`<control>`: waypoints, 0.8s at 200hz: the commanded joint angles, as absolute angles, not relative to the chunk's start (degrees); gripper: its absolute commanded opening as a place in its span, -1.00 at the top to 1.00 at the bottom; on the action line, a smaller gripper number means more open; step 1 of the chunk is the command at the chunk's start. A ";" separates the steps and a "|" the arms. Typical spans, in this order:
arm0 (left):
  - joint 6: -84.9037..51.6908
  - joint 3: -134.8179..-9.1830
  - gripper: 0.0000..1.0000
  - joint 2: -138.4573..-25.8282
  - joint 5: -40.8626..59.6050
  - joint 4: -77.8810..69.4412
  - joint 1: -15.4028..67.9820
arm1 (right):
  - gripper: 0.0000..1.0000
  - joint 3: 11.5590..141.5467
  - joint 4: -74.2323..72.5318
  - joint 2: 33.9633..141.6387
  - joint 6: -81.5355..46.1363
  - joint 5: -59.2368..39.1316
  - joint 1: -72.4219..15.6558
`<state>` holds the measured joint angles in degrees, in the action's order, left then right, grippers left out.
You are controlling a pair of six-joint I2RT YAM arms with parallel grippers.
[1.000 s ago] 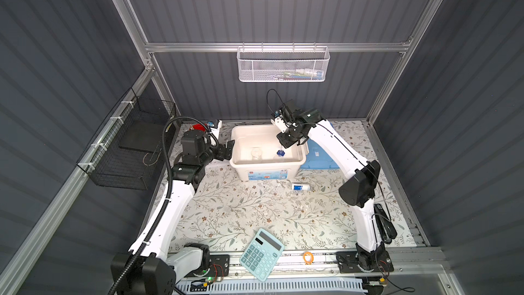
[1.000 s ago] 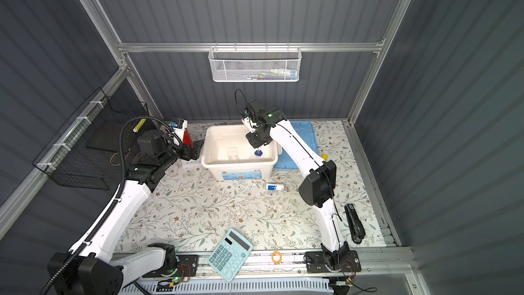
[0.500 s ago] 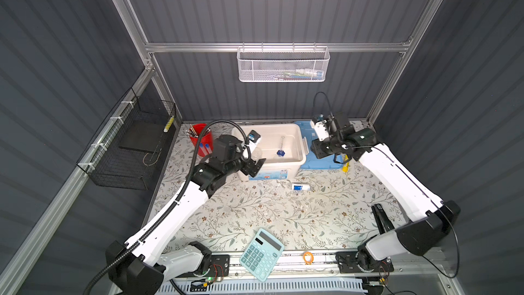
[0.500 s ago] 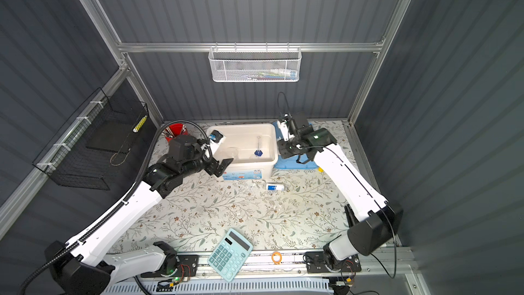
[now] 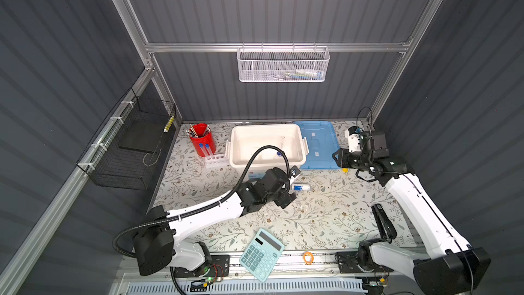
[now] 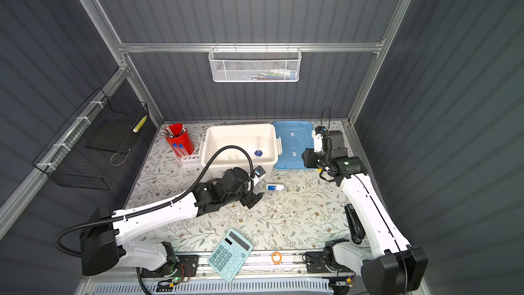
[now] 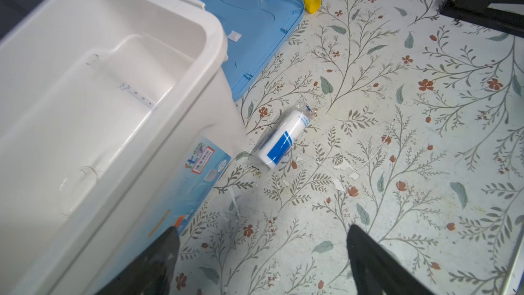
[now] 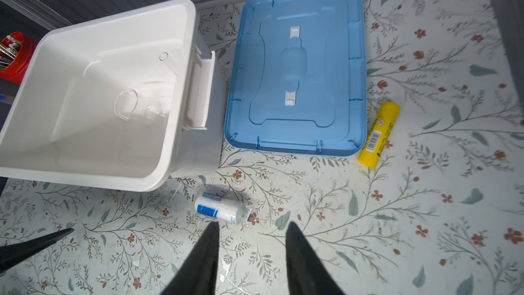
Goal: Organize the chemistry lab equipment
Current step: 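Move left gripper down beside the bin toward the white-and-blue tube while right arm withdraws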
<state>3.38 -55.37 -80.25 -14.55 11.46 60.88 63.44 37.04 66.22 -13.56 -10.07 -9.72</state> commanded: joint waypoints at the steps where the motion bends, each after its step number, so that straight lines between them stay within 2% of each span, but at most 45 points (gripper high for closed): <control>1: -6.27 -51.34 -0.84 -80.89 -19.86 3.60 61.87 | 0.17 60.24 33.50 64.96 -15.75 -15.03 -8.41; 53: -13.72 -43.68 -0.86 -82.87 -22.43 -7.63 61.87 | 0.18 57.77 31.13 66.43 -15.82 -18.28 -6.69; 105: -9.22 -39.74 -0.85 -89.04 -20.83 -18.33 61.87 | 0.18 56.13 28.67 67.33 -16.26 -18.55 -6.07; 160: -1.88 -33.00 -0.86 -95.78 -21.71 -38.56 61.87 | 0.19 55.15 27.46 67.67 -15.65 -18.57 -5.19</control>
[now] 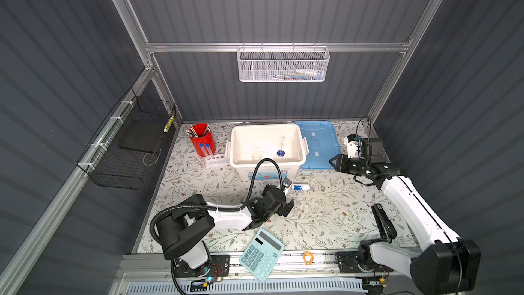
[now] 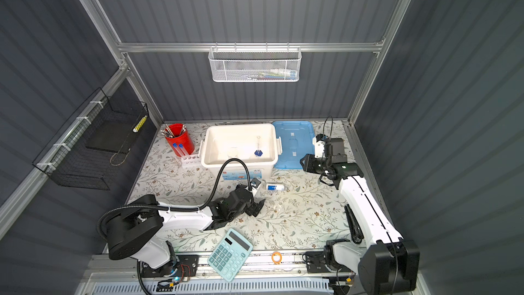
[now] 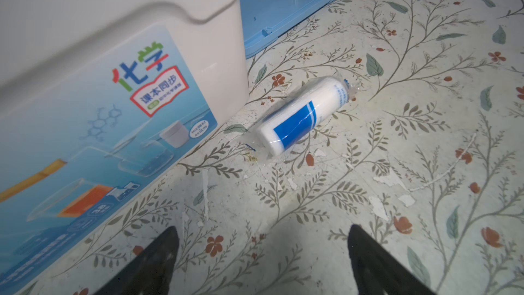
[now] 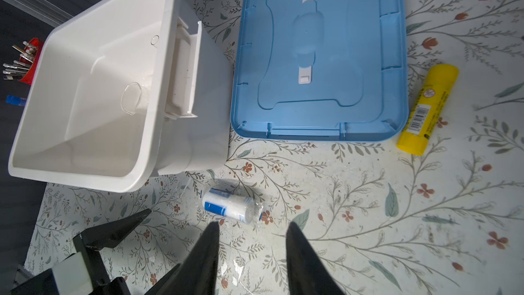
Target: Organize the chemistry lab equipment
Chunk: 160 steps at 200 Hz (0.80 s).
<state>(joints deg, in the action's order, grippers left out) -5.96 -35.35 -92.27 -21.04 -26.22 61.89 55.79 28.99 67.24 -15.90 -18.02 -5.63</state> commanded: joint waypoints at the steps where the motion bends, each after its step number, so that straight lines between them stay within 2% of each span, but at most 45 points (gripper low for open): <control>1: -1.82 -33.02 -0.86 -95.97 -21.71 -38.75 61.87 | 0.19 55.13 27.44 67.72 -15.65 -18.56 -5.19; 95: 1.07 -32.10 -0.80 -106.13 -21.72 -54.54 61.79 | 0.20 54.40 26.60 67.50 -15.86 -18.54 -4.79; 123: 0.64 -31.98 -0.73 -108.16 -20.98 -57.40 61.21 | 0.20 54.35 26.13 67.66 -15.82 -18.54 -4.75; 160: -0.44 -32.86 -0.55 -110.04 -17.48 -59.27 59.02 | 0.20 54.54 26.04 68.11 -15.82 -18.50 -4.75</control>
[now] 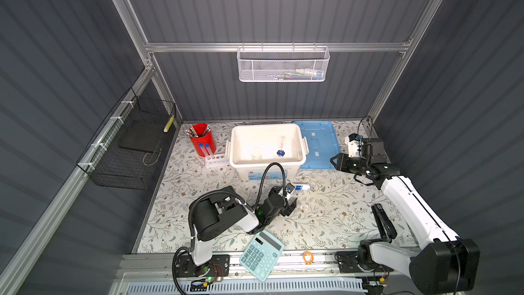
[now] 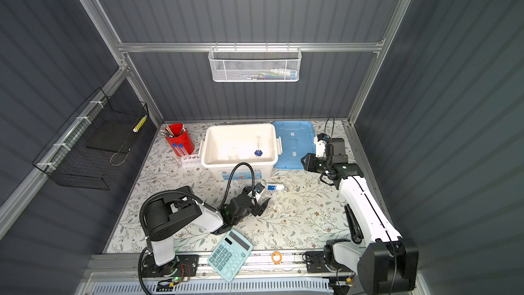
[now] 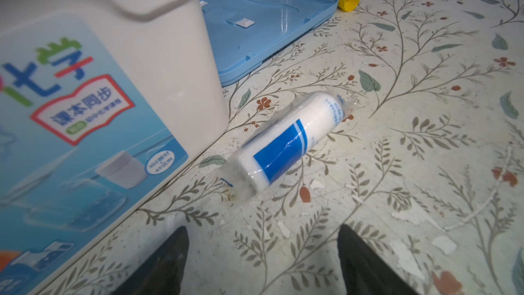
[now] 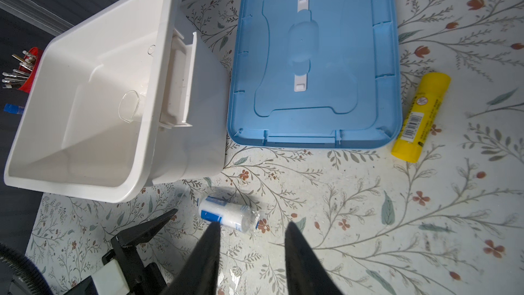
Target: Organize the chemistry lab equipment
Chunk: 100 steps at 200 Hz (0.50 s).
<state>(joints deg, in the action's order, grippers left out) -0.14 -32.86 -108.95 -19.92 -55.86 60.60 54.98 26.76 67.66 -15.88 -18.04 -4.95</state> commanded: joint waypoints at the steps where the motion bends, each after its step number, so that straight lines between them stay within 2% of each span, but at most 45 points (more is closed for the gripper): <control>1: -0.48 -32.86 -0.54 -110.13 -17.35 -59.30 58.95 | 0.20 54.51 26.03 68.07 -15.82 -18.44 -4.75; 100: 0.04 -34.67 -0.16 -111.69 -9.79 -58.77 56.21 | 0.20 54.48 25.84 68.64 -15.91 -18.02 -4.38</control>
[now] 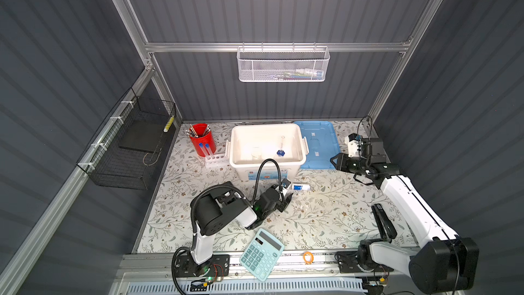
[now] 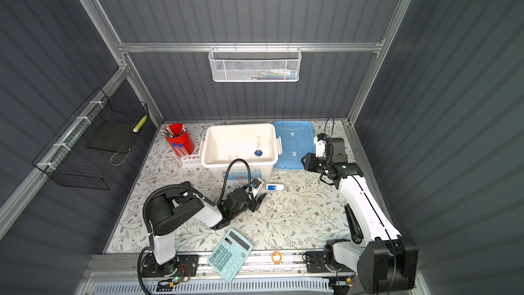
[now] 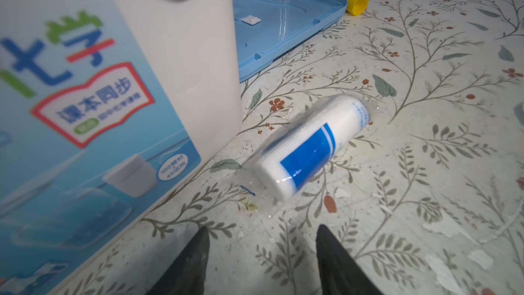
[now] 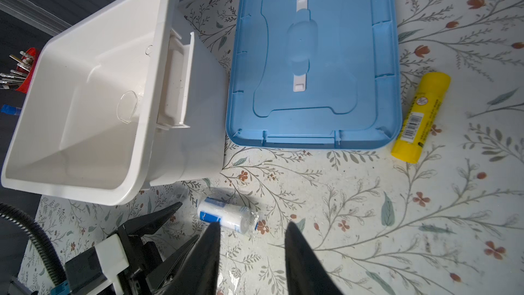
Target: Organize the chemistry lab equipment
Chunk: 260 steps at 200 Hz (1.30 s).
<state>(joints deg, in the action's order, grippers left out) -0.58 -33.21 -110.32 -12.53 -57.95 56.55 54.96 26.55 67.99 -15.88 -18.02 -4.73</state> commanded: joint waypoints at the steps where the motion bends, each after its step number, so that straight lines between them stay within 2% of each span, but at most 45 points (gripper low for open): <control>1: 0.07 -34.65 -0.15 -111.70 -9.73 -58.74 56.18 | 0.20 54.49 25.84 68.64 -15.91 -18.11 -4.39; 47: 0.09 -35.85 -0.01 -112.96 -7.21 -58.00 54.56 | 0.20 54.40 25.71 68.82 -16.00 -18.19 -4.39; 260: 4.05 -41.71 0.31 -115.84 2.30 -53.86 52.03 | 0.21 53.96 25.07 69.35 -16.08 -18.02 -4.04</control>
<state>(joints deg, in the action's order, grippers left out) 2.55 -40.47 -115.13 0.78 -54.83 52.40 54.50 25.69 69.08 -15.90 -18.02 -4.27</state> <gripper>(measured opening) 0.354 0.396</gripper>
